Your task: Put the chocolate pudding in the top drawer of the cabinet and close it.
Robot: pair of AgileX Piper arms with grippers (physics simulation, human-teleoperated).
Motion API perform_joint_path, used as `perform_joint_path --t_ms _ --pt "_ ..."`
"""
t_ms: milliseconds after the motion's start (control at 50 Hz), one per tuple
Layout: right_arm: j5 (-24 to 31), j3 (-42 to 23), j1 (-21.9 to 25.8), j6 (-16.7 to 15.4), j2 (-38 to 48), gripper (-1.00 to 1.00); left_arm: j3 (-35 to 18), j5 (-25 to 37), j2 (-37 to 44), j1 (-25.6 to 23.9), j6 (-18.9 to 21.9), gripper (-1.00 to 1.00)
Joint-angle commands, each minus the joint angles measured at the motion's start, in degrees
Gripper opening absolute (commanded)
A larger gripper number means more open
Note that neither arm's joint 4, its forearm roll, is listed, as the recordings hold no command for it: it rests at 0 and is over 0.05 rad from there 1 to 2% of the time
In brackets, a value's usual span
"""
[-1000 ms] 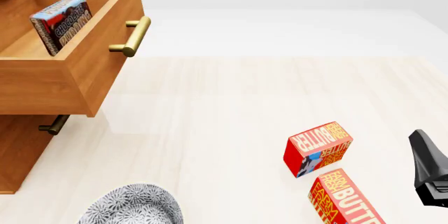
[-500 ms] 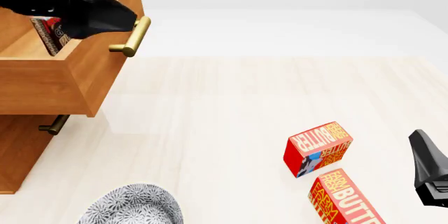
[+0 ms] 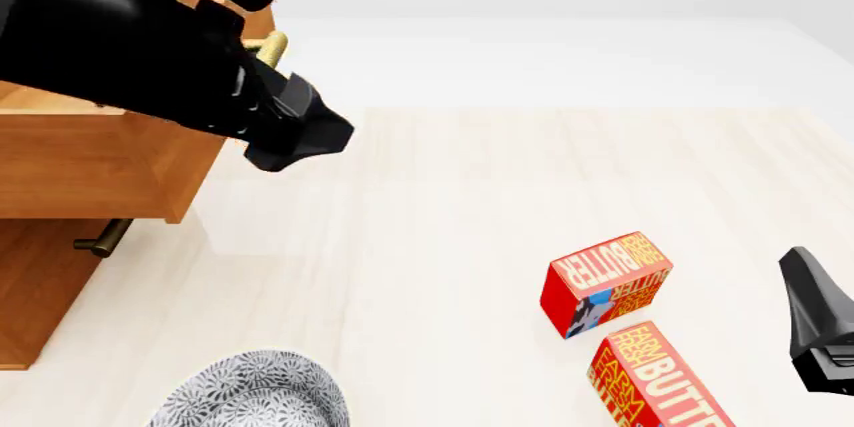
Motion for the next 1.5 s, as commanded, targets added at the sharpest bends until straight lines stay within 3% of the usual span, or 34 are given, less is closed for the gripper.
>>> perform_joint_path --t_ms 20,300,360,400,420,560,700,920,980,1160,1260,1280,1320,1380,1500 --pt "0.01 0.05 -0.05 -0.02 -0.09 1.0 6.0 -5.62 2.49 -1.58 -2.5 1.0" --pt "0.02 0.05 -0.05 0.0 -0.08 1.0 11.04 -9.75 3.86 -2.06 -6.08 1.0" --pt "0.01 0.05 -0.05 -0.01 -0.08 1.0 10.7 -10.06 5.47 -4.07 -9.25 1.0" --pt "0.02 0.05 -0.05 0.0 -0.08 1.0 12.31 -10.72 3.77 -1.09 -7.33 1.0" --pt "0.02 0.05 -0.04 -0.01 -0.08 1.0 12.02 -11.05 5.19 -3.13 -10.07 1.0" --pt "0.01 0.05 -0.05 -0.01 -0.08 1.0 14.21 -12.26 3.48 0.02 -9.21 1.0" --pt "0.01 0.05 -0.05 -0.01 -0.08 1.0 16.06 -15.59 6.02 0.17 -13.15 1.0" --pt "0.01 0.05 -0.05 -0.02 -0.09 1.0 17.87 -18.17 6.74 2.29 -15.92 1.0" --pt "0.01 0.05 -0.05 -0.02 -0.09 1.0 18.28 -18.14 5.99 4.29 -14.92 1.0" --pt "0.01 0.05 -0.05 -0.03 -0.09 1.0 19.59 -19.9 6.9 4.46 -19.4 1.0" --pt "0.01 0.05 -0.05 -0.03 -0.09 1.0 20.54 -20.52 5.51 7.37 -18.41 1.0" --pt "0.0 0.05 -0.04 -0.03 -0.1 1.0 20.69 -20.88 5.94 6.76 -19.71 1.0" --pt "0.0 0.05 -0.05 -0.02 -0.1 1.0 21.26 -21.16 4.85 8.71 -18.14 1.0" --pt "0.01 0.05 -0.05 0.0 -0.09 1.0 21.39 -21.68 5.23 7.08 -19.42 1.0" --pt "0.0 0.05 -0.04 -0.06 -0.11 1.0 21.31 -21.3 3.69 9.44 -18.51 1.0"
